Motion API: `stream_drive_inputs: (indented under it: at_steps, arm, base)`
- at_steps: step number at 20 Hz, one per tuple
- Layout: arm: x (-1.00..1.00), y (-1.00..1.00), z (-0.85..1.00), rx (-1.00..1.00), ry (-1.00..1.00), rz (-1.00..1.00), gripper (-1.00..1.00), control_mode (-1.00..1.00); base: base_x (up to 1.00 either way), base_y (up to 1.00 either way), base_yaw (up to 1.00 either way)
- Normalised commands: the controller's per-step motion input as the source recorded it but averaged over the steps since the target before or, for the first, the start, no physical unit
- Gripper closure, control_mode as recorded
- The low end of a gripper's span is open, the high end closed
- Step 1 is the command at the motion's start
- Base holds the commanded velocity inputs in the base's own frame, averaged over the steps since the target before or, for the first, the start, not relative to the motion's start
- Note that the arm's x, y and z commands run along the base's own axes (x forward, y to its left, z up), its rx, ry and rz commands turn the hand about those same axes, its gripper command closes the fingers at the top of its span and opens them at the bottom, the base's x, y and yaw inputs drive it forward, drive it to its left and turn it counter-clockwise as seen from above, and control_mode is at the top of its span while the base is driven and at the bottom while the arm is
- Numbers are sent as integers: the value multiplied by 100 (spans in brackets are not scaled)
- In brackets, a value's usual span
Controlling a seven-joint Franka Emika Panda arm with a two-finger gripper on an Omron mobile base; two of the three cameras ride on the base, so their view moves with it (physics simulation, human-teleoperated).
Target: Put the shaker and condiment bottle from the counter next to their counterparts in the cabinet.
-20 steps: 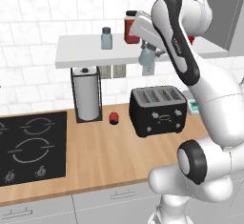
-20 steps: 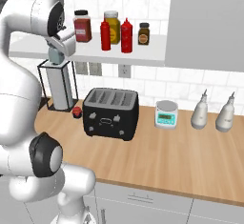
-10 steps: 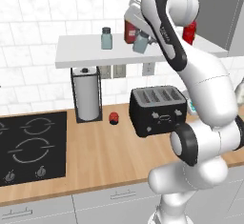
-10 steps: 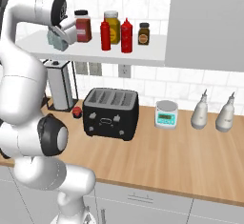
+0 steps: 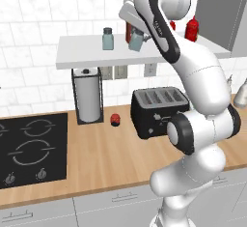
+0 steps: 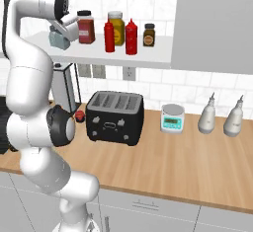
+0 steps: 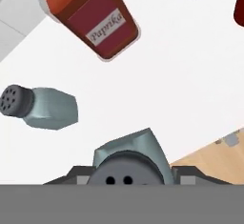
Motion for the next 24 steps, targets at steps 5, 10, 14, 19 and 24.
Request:
stream_drive_inputs:
  at_steps: [5,10,14,19,24]
  arm:
    - [31,10,-2,-1,3,0,100,-100]
    - [14,15,-12,-4,3,0,100,-100]
    - [30,2,-38,-12,13,0,100,-100]
    - [0,3,-2,0,0,0,100,-100]
    - [2,0,-12,0,2,0,100,-100]
  base:
    - [0,0,0]
    - [0,0,0]
    - [0,0,0]
    - [0,0,0]
    - [0,0,0]
